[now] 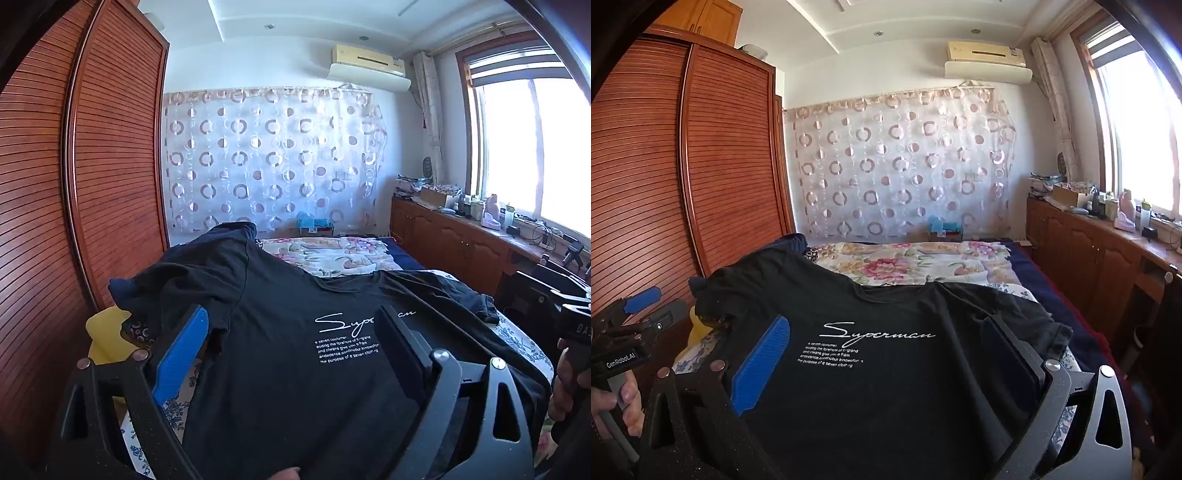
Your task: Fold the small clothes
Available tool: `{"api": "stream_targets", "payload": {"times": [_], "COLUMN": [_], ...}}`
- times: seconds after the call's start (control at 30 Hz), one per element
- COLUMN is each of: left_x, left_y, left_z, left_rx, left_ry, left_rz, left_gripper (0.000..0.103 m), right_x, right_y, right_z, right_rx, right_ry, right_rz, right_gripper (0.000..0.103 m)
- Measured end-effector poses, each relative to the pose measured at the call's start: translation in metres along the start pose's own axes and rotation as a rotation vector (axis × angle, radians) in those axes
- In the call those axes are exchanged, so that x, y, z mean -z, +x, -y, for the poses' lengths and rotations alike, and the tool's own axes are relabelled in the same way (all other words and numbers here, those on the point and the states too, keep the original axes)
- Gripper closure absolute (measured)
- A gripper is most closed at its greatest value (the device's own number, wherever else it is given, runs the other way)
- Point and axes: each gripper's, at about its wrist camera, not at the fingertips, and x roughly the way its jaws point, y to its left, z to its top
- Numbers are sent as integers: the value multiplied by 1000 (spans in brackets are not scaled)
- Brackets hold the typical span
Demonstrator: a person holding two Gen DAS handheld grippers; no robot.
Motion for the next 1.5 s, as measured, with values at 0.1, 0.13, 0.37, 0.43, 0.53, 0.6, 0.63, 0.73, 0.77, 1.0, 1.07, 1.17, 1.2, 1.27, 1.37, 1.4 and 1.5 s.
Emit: {"api": "stream_targets", "payload": {"times": [0.1,0.13,0.37,0.43,0.53,0.6,0.63,0.73,0.77,1.0,1.07,1.17,1.2,1.27,1.37,1.4,1.5], "left_x": [0,0,-3,-4,-3,-5,-5,-7,-8,-8,-7,-8,-8,-8,-8,-7,-7], "left_y": [0,0,0,0,0,-4,-5,-7,-8,-10,-10,-11,-11,-10,-11,-11,-11], "left_z": [0,0,-3,-3,-1,-1,-1,-1,-1,6,7,8,8,8,8,8,8], "left_rx": [0,3,5,4,2,1,0,4,3,5,5,5,5,3,4,4,3], "left_ry": [0,0,7,9,14,14,13,11,12,16,17,18,18,17,16,16,18], "left_rz": [2,0,3,3,4,3,3,2,3,4,4,5,4,4,4,5,5], "left_gripper": [11,11,11,11,11,11,11,11,11,11,11,11,11,11,11,11,11], "right_x": [0,0,0,1,0,1,0,1,1,1,1,0,0,0,1,1,0], "right_y": [1,1,1,0,-1,-1,-1,-1,-1,-2,-2,-2,-2,-2,-2,-2,-2], "right_z": [-1,0,0,0,0,1,1,1,1,0,0,1,1,1,0,0,0], "right_rx": [7,1,-1,-2,-5,-5,-6,-6,-5,-3,-3,-5,-5,-6,-5,-5,-5], "right_ry": [-2,3,1,2,2,3,4,3,2,3,3,3,3,4,3,3,4], "right_rz": [5,7,8,13,11,8,7,8,8,8,9,8,8,7,8,9,8], "right_gripper": [0,0,0,0,0,0,0,0,0,0,0,0,0,0,0,0,0]}}
